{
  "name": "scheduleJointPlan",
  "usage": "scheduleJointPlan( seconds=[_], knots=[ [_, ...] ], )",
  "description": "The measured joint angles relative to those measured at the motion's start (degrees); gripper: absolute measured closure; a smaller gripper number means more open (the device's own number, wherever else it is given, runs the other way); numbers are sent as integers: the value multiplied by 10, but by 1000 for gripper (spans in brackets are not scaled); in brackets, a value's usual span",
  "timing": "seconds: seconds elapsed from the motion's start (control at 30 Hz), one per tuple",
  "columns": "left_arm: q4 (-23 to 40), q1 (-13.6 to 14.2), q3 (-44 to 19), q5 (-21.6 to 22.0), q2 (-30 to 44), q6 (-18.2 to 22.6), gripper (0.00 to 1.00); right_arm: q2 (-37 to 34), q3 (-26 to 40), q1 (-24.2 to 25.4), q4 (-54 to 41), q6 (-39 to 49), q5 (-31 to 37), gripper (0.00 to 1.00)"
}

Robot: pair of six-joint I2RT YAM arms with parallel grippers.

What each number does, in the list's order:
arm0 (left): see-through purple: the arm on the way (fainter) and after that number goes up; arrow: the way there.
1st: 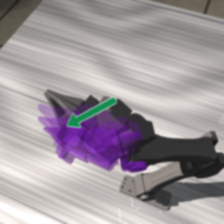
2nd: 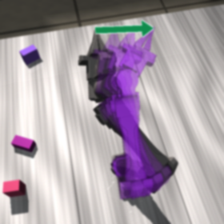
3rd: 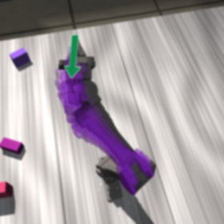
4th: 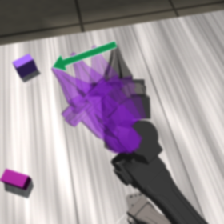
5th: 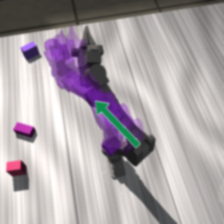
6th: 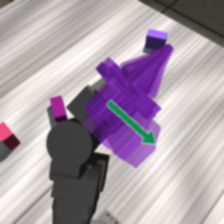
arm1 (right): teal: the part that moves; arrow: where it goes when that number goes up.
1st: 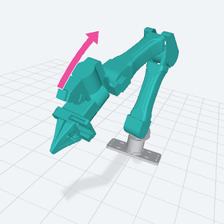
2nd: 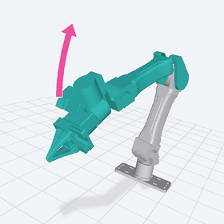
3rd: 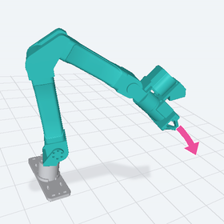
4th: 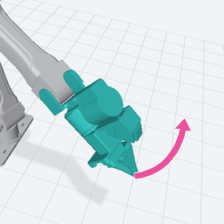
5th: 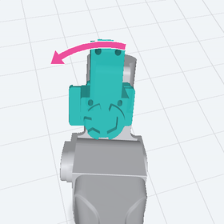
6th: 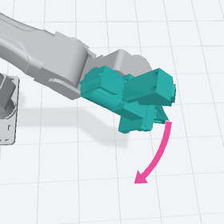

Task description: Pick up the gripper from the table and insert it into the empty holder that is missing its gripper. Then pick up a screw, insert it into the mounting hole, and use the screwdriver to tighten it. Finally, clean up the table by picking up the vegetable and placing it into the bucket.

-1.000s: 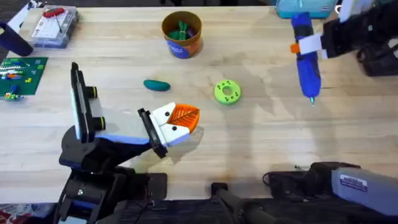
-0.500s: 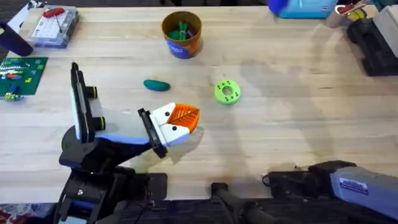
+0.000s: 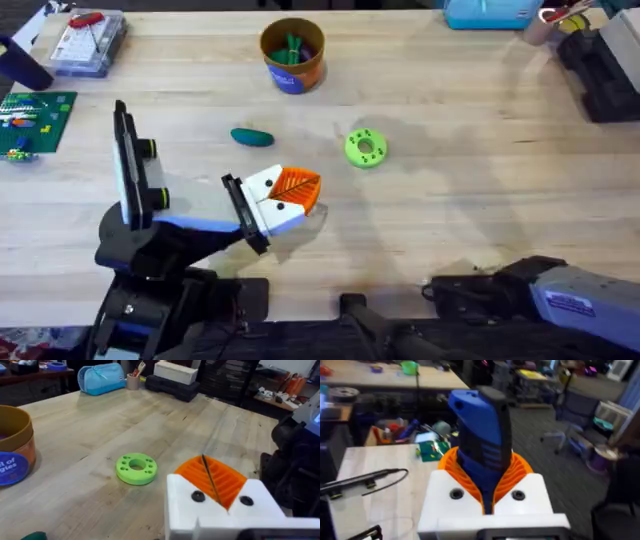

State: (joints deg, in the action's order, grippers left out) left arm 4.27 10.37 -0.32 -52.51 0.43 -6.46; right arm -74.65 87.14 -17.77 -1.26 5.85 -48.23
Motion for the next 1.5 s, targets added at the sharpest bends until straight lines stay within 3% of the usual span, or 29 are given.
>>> scheduleJointPlan(
  seconds=[0.2, 0.47, 0.67, 0.9, 1.5],
  knots=[
    [0, 0, 0, 0, 0, 0, 984, 0, -42, -32, 133, -40, -43, 954],
    [0, 0, 0, 0, 0, 0, 984, 0, -214, -35, 482, -192, -60, 954],
    [0, 0, 0, 0, 0, 0, 984, 0, -322, -45, 661, -316, -66, 957],
    [0, 0, 0, 0, 0, 0, 984, 0, -362, -88, 685, -385, -73, 956],
    [2, 0, 0, 0, 0, 0, 984, 0, -362, -160, 687, -406, -105, 955]
  ],
)
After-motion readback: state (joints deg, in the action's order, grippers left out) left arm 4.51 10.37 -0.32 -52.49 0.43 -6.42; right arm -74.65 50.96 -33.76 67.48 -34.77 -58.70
